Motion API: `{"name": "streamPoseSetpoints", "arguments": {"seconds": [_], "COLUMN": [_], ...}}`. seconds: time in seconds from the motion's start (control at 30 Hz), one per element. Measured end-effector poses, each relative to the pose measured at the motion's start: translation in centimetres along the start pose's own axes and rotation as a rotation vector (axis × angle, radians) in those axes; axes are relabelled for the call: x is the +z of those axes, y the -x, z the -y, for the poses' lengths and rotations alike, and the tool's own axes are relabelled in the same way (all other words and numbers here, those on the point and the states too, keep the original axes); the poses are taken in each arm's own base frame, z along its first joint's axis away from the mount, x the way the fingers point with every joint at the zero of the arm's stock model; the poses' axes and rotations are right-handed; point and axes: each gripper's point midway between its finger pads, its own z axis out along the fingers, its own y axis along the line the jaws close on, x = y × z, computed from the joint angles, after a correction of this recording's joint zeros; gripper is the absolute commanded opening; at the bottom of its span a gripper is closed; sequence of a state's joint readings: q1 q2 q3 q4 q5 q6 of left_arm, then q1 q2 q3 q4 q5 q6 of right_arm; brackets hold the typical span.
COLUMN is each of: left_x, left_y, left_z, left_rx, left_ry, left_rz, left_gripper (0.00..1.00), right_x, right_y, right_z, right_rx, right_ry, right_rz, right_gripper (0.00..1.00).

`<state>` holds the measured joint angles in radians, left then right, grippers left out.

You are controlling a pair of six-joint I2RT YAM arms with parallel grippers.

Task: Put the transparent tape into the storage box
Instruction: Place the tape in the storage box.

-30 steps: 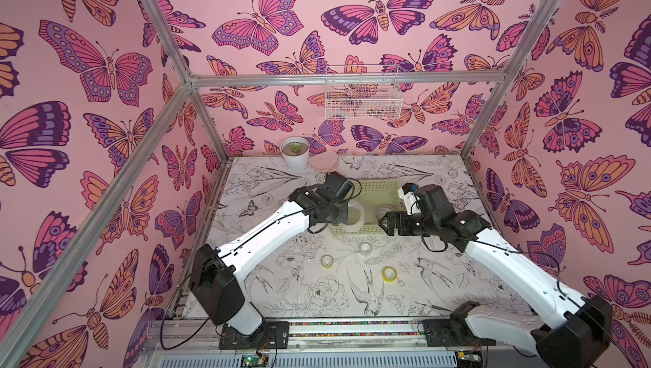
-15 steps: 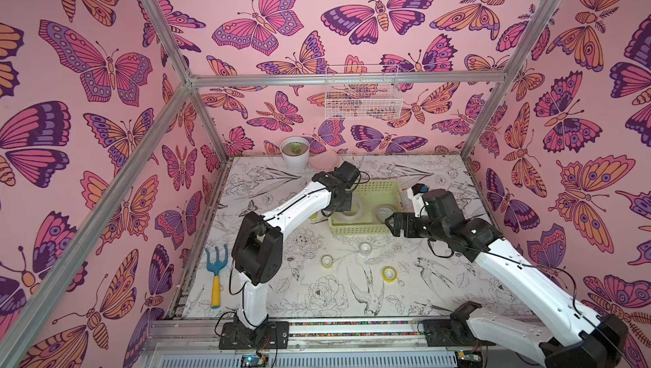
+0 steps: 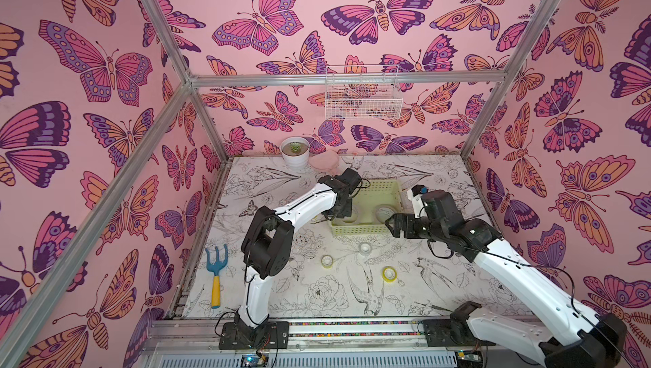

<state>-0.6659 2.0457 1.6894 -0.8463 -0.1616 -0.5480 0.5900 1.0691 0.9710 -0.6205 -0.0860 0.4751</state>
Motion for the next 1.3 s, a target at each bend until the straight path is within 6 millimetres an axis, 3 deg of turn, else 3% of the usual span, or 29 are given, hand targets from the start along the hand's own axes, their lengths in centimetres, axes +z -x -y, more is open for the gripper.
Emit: {"name": "streamPoseSetpoints", "arguments": {"seconds": [0.1,0.23,0.33,0.57,0.83,1.03,1.13,1.2,1.3], "left_x": [1.0,1.8,1.9,1.4,-1.7,-4.6,-6.3,-7.3,-8.5], "left_y": [-0.6,-1.4,-1.5,-1.4,-0.6,0.6,1.5,2.1,3.0], "left_z": [-0.1,-0.3,-0.4,-0.2,-0.2,-0.4,-1.0,-1.7,-3.0], "left_rx": [-0.008,-0.007,-0.008,-0.011,-0.021,-0.039,-0.063,-0.078,-0.109], "left_ry": [0.007,0.021,0.023,0.007,-0.027,-0.049,-0.043,-0.032,-0.016], "left_rz": [-0.025,-0.049,-0.053,-0.049,-0.001,0.062,0.114,0.148,0.189], "left_gripper": [0.0,0.07,0.16,0.22,0.32,0.42,0.49,0.64,0.68], "right_x": [0.0,0.0,0.0,0.1,0.7,0.3,0.4,0.5,0.8], "right_y": [0.0,0.0,0.0,0.1,-0.2,1.0,1.3,1.5,1.9], "right_z": [0.0,0.0,0.0,-0.1,-0.2,-1.6,-2.0,-2.1,-2.2], "right_rx": [0.0,0.0,0.0,0.0,-0.019,-0.066,-0.074,-0.075,-0.075], "right_ry": [0.0,0.0,0.001,0.006,0.008,0.033,0.044,0.047,0.051], "right_rz": [-0.001,-0.001,-0.001,0.0,-0.028,-0.016,-0.006,0.0,0.01], "right_gripper": [0.99,0.99,0.99,0.99,0.99,0.99,0.99,0.99,0.99]}}
